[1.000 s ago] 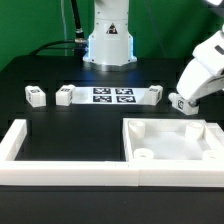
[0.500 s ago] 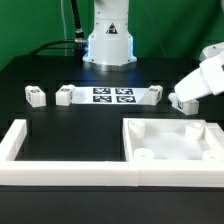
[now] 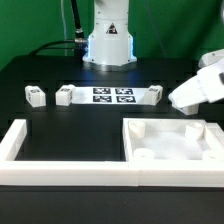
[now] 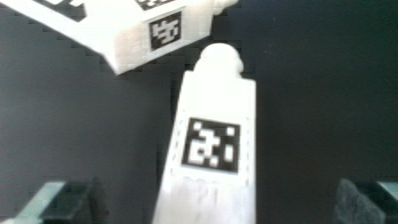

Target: Assemble square table

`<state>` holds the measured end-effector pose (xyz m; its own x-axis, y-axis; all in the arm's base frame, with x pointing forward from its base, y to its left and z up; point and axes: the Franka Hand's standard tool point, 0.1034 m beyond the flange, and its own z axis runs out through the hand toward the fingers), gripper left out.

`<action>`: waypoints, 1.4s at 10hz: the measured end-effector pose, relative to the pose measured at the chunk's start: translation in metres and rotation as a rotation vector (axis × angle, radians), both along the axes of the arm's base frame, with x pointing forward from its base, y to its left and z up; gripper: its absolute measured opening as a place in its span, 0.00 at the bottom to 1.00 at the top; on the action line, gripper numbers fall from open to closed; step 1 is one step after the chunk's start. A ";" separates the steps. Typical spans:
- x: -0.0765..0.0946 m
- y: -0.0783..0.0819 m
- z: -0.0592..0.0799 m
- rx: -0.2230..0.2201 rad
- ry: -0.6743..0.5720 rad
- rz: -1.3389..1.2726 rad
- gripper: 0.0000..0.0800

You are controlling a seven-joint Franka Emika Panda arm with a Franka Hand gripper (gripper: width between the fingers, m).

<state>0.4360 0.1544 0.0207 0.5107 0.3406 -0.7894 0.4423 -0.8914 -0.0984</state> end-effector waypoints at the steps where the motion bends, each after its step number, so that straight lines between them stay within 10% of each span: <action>1: -0.003 -0.004 -0.007 -0.006 0.011 -0.005 0.81; 5: -0.004 -0.006 -0.010 -0.007 0.016 -0.005 0.80; 7: -0.004 -0.006 -0.010 -0.007 0.017 -0.005 0.36; 14: -0.001 -0.007 -0.007 -0.002 0.013 -0.003 0.36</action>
Offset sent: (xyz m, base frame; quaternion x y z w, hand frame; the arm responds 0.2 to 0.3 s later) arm 0.0000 0.0000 0.0000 0.0000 0.0000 0.0000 1.0000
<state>0.4350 0.1475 0.0139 0.5018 0.3372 -0.7966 0.4382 -0.8931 -0.1020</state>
